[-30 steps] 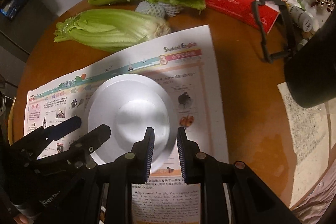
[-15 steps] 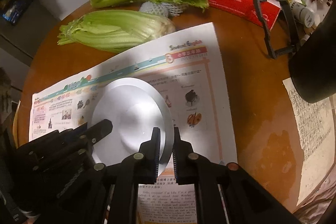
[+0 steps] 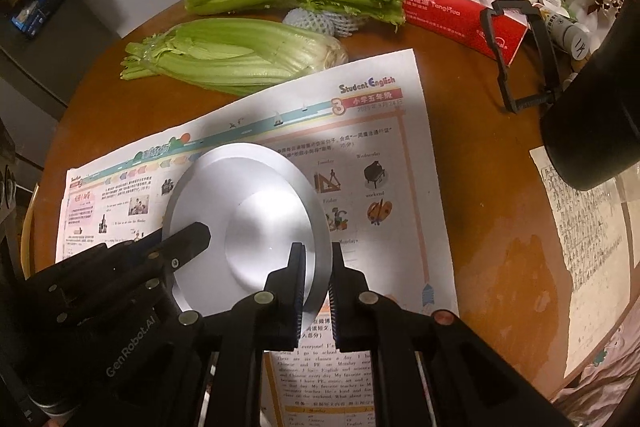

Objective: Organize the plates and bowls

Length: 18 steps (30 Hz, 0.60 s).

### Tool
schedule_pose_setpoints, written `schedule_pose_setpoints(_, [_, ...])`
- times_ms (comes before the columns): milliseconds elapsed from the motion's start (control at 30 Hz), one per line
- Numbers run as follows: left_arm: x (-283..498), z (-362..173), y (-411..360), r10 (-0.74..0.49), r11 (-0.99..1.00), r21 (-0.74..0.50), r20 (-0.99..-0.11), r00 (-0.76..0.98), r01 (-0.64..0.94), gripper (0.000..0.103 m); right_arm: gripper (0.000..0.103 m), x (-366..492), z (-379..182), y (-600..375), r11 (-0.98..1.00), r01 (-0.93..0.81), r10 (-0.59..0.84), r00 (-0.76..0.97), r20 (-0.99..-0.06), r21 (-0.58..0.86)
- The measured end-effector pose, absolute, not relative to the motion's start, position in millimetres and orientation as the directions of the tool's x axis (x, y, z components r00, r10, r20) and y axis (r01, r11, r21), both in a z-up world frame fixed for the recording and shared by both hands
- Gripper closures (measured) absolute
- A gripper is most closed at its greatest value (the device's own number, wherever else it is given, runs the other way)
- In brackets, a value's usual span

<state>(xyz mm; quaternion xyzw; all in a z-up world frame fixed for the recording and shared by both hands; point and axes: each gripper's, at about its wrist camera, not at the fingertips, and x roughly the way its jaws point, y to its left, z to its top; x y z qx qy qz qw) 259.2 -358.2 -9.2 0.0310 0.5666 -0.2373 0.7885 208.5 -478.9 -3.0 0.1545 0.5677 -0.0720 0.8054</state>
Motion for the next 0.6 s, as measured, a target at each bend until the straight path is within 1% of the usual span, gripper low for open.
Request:
schedule_pose_setpoints(167, [248,4,-354,-0.333,0.885,-0.191,-0.897,0.290,0.424,0.092,0.092,200,6,-472,0.943,0.285,0.061,0.359,-0.932,0.171])
schedule_pose_setpoints(500, [216,28,-333,-0.340,0.883,-0.178,-0.880,0.331,0.433,0.092,0.092,175,32,-453,0.951,0.268,0.037,0.405,-0.914,0.157])
schedule_pose_setpoints(600, [207,31,-323,-0.349,0.883,-0.192,-0.879,0.324,0.429,0.092,0.092,165,35,-446,0.952,0.264,0.033,0.411,-0.911,0.154])
